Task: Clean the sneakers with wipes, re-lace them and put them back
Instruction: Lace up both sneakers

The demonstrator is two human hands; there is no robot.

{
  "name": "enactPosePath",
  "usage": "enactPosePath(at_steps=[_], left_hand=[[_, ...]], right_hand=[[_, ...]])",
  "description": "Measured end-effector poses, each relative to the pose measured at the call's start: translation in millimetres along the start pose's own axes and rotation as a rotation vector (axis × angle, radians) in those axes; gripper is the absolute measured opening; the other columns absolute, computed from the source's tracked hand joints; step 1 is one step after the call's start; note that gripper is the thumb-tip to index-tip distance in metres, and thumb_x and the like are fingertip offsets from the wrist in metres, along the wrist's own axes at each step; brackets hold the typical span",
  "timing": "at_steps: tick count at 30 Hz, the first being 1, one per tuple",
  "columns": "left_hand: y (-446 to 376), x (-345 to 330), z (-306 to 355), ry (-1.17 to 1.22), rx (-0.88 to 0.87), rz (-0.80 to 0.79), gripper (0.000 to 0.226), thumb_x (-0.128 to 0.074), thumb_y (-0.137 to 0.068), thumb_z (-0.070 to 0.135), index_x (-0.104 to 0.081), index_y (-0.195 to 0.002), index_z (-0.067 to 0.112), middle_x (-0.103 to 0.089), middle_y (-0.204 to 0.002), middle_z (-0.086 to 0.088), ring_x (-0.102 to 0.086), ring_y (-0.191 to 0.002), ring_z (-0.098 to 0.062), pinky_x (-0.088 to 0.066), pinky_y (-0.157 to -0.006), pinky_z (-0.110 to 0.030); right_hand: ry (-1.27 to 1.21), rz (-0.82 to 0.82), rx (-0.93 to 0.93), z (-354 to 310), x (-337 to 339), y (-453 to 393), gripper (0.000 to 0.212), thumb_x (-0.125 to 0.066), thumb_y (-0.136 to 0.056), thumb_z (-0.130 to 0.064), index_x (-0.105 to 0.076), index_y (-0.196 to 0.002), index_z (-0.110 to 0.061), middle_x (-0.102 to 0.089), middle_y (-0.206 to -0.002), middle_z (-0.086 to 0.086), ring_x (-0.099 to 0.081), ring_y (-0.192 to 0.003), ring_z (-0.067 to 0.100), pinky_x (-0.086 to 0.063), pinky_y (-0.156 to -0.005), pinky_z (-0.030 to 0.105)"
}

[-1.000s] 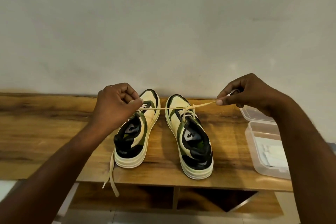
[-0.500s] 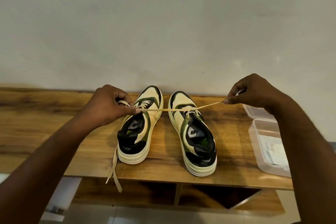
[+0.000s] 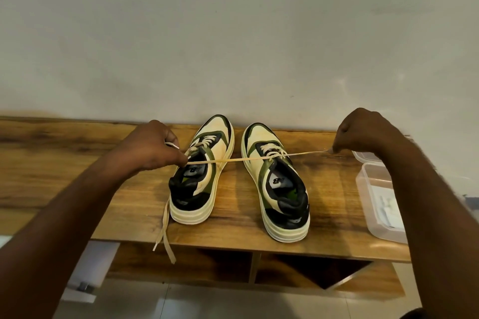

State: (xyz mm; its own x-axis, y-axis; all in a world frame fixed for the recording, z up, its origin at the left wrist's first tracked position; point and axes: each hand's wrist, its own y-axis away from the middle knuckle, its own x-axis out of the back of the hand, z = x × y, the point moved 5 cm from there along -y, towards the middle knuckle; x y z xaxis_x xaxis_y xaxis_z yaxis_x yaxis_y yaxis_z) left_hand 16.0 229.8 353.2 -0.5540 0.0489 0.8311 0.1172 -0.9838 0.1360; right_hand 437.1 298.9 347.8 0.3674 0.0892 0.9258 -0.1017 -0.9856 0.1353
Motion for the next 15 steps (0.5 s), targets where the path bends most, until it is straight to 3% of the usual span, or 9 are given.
enactPosePath(at_steps=[9,15], left_hand=[[-5.4,-8.0,-3.1,-0.123,0.032,0.055,0.023,-0.095,-0.070,0.030,-0.073,-0.073,0.021,-0.069,-0.080,0.000,-0.065,-0.085,-0.021,-0.042,-0.066,-0.030],[1.4,-11.2,9.9,-0.230,-0.038,0.057,0.023,-0.091,-0.071,0.039,-0.072,-0.063,0.029,-0.072,-0.076,0.005,-0.066,-0.080,-0.017,-0.047,-0.067,-0.030]], right_hand=[[0.117,-0.011,-0.046,-2.1,-7.7,-2.6,0.026,-0.094,-0.052,-0.033,-0.075,-0.066,-0.022,-0.070,-0.088,-0.001,-0.064,-0.085,0.024,-0.060,-0.080,0.042],[0.171,-0.050,0.044,-8.6,-12.9,-4.3,0.022,-0.092,-0.063,-0.034,-0.073,-0.066,-0.023,-0.070,-0.083,-0.003,-0.065,-0.084,0.022,-0.057,-0.076,0.035]])
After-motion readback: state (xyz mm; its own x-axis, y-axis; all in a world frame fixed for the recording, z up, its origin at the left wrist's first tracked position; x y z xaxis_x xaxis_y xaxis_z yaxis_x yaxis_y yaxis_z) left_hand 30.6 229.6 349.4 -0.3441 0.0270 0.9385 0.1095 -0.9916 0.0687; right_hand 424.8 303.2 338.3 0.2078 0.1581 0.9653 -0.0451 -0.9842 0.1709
